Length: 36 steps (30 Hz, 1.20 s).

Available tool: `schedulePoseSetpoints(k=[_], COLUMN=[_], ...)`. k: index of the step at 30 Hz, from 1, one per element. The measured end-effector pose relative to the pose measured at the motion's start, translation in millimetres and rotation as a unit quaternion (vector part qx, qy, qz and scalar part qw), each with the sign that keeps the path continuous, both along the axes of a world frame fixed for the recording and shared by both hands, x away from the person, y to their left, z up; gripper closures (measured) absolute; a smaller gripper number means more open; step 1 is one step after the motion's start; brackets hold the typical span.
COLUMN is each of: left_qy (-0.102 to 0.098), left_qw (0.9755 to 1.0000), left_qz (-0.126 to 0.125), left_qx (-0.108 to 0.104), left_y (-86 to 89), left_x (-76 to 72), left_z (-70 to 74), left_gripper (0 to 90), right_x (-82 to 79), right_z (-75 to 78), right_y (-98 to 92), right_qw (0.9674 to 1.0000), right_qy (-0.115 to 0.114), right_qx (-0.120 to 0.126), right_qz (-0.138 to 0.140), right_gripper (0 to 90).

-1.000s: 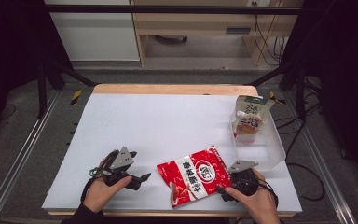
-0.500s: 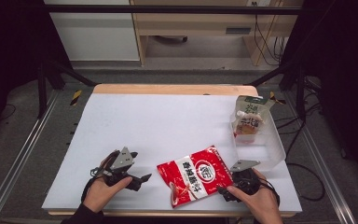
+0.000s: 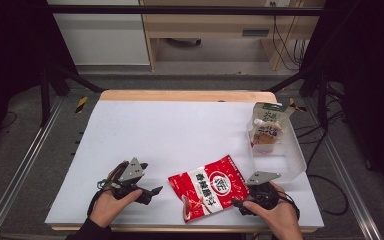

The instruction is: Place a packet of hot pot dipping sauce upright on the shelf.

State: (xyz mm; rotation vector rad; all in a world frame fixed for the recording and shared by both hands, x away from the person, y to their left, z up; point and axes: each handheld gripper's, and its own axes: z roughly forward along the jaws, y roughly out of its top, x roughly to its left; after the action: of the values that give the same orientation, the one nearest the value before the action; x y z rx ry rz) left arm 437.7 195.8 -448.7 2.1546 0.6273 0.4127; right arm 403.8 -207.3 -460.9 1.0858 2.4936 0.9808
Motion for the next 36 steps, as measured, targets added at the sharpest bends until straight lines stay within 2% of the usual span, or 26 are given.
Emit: schedulePoseSetpoints(k=[4, 7, 13, 19, 25, 28, 36], left_qy=[-0.001, -0.002, -0.002, -0.002, -0.001, 0.0, 0.001], left_qw=[1.0, 1.0, 1.0, 1.0, 1.0, 1.0, 1.0], left_qz=[-0.001, 0.0, 0.0, 0.001, 0.005, 0.005, 0.007], left_qx=[0.001, 0.003, 0.003, 0.003, 0.002, 0.002, -0.002], left_y=[-0.9, -0.7, 0.2, 0.3, 0.6, 0.7, 3.7], left_x=[-0.6, -0.4, 0.1, 0.3, 0.7, 0.8, 3.5], left_z=[-0.2, -0.2, -0.1, -0.1, -0.2, -0.1, 4.4], left_gripper=[7.5, 7.5, 7.5, 7.5, 7.5, 7.5, 8.1], right_x=[-0.5, -1.0, -2.8, -2.2, 1.9, 6.5, 21.3], right_z=[4.4, 7.0, 14.1, 19.9, 31.3, 39.3, 68.0], right_y=[0.7, 1.4, 2.7, 5.5, 13.2, 20.7, 39.2], right_qw=[0.9998, 0.9997, 0.999, 0.9985, 0.997, 0.9963, 0.9936], right_qy=[-0.01, -0.018, -0.041, -0.05, -0.07, -0.082, -0.109], right_qx=[0.017, 0.016, 0.016, 0.023, 0.032, 0.027, 0.017], right_qz=[0.001, -0.001, -0.006, -0.009, 0.0, 0.005, 0.025], right_gripper=[28.4, 34.6, 54.5, 73.1, 86.9, 90.0, 90.0])
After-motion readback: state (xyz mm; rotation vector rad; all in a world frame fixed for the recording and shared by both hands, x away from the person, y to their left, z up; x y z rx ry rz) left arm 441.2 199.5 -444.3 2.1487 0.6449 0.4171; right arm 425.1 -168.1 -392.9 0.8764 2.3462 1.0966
